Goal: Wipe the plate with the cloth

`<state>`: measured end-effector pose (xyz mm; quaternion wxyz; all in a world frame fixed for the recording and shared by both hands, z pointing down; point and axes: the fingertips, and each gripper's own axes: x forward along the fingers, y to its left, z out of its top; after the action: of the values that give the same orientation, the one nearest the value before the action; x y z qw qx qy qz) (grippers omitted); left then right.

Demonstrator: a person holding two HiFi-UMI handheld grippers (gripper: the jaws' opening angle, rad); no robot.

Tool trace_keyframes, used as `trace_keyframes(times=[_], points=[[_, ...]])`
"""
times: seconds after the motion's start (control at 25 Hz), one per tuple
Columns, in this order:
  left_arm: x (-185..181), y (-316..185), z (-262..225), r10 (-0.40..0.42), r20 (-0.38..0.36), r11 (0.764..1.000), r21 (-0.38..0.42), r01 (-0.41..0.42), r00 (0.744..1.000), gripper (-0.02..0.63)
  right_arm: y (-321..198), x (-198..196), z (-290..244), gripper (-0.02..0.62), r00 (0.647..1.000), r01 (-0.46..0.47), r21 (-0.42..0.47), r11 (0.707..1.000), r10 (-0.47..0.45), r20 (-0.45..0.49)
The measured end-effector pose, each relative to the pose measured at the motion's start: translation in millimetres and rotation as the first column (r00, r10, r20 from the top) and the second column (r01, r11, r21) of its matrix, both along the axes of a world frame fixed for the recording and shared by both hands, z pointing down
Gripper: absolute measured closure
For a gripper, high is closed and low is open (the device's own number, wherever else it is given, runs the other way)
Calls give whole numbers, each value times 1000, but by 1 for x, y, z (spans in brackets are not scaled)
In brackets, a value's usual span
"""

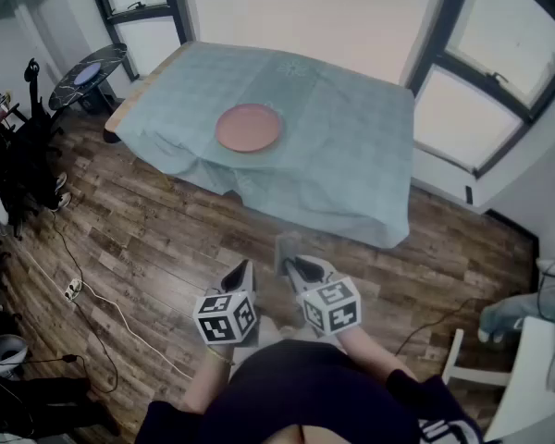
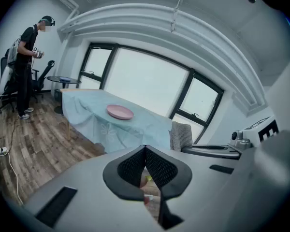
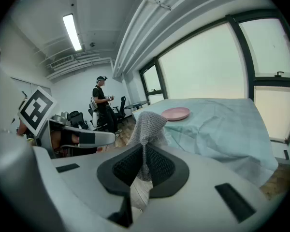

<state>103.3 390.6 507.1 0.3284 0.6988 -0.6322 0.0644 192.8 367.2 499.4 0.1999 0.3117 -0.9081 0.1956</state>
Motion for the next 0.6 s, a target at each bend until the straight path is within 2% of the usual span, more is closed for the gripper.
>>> trace_keyframes(times=[0.6], points=[[6, 3, 6, 13, -2, 1000, -26, -13, 1000, 592, 6, 2, 1, 563, 1000, 22, -8, 1000, -22, 2]])
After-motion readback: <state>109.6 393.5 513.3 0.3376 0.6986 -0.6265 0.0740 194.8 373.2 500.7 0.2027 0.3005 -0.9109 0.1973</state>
